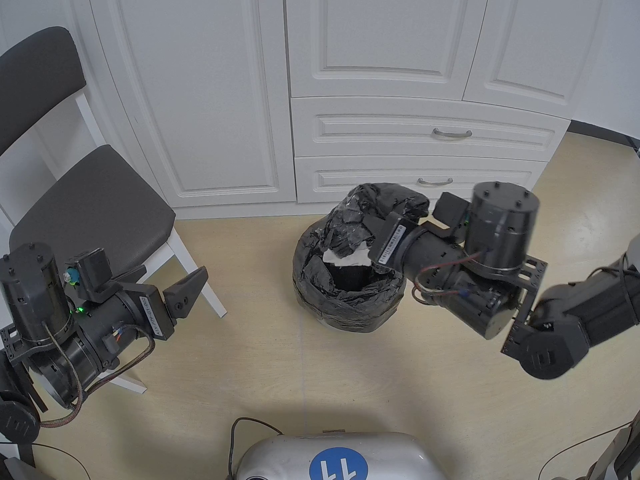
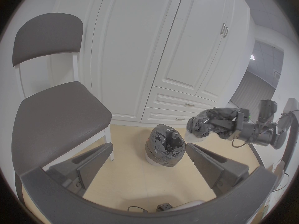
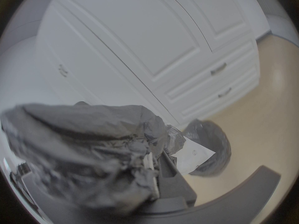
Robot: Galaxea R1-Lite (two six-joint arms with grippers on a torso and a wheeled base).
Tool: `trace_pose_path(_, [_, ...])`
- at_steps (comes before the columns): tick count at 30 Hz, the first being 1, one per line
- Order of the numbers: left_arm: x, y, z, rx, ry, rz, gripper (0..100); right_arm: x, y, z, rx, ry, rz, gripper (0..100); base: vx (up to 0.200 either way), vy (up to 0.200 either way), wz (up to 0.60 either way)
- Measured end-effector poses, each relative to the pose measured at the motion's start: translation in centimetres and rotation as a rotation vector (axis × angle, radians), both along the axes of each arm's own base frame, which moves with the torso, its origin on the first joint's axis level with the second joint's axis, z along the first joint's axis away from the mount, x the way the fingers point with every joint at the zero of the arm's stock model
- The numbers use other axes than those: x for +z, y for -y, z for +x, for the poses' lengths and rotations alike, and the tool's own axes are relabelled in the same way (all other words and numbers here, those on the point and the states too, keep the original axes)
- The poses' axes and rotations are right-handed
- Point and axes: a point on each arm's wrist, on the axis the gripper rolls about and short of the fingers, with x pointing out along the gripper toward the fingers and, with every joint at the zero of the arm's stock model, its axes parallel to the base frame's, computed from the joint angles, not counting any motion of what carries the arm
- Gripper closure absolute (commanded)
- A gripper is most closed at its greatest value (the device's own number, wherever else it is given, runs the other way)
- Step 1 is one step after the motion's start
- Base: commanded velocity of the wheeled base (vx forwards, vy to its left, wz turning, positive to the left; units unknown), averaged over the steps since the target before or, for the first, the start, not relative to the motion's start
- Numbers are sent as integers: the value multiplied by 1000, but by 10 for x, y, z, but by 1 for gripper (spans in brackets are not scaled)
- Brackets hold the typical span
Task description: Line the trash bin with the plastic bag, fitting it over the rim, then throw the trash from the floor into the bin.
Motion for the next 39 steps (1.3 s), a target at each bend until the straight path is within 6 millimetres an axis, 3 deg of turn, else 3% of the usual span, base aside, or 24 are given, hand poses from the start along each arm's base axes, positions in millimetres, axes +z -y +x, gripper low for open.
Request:
trace_pose_path(8, [3, -3, 2, -1, 4, -8, 0, 2, -15, 55, -87, -244, 111, 100, 0, 0, 0])
trace_pose_path(15, [4, -7, 5, -4, 3, -13, 0, -55, -13, 123, -198, -371, 130, 100, 0, 0, 0])
trace_pose_path(19, [4, -9, 7, 1, 3, -15, 0, -92, -10, 149, -225, -439, 131, 100, 0, 0, 0])
trace_pose_path(27, [4, -11, 8, 10, 4, -16, 0, -129, 5, 177, -283, -481, 127, 100, 0, 0, 0])
trace_pose_path(39, [3, -11, 9, 11, 0, -14, 0, -123, 12, 189, -296, -417, 231, 100, 0, 0, 0])
